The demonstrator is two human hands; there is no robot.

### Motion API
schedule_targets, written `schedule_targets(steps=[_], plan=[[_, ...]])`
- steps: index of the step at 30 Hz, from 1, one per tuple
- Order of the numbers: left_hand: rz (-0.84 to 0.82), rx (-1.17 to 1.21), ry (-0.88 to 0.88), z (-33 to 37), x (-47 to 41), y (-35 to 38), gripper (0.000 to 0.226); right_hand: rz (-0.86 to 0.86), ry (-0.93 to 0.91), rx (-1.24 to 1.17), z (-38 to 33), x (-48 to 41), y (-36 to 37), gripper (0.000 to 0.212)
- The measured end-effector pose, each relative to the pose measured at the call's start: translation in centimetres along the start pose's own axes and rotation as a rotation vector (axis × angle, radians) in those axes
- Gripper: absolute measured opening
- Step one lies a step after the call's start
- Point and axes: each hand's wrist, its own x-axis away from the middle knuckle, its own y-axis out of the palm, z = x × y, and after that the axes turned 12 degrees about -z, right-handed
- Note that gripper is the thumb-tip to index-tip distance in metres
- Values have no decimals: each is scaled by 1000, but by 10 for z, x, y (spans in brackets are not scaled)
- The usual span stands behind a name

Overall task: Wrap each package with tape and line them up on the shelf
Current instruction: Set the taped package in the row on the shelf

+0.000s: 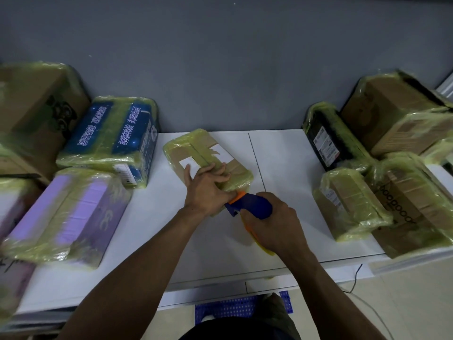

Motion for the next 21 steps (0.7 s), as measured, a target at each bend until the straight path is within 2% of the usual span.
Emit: schedule_targets(steps=[6,14,18,21], plan=[[20,7,-30,4,0,1,56,-2,0,64,-3,3,3,43],[53,-9,-45,5,5,0,61,26,-36,198,-10,2,9,38],[75,36,-31,4,7,1,63,0,52,-58,-8,-9,-8,24],[73,15,-16,3,10,2,64,-20,55,-56,-2,-10,-9,23]])
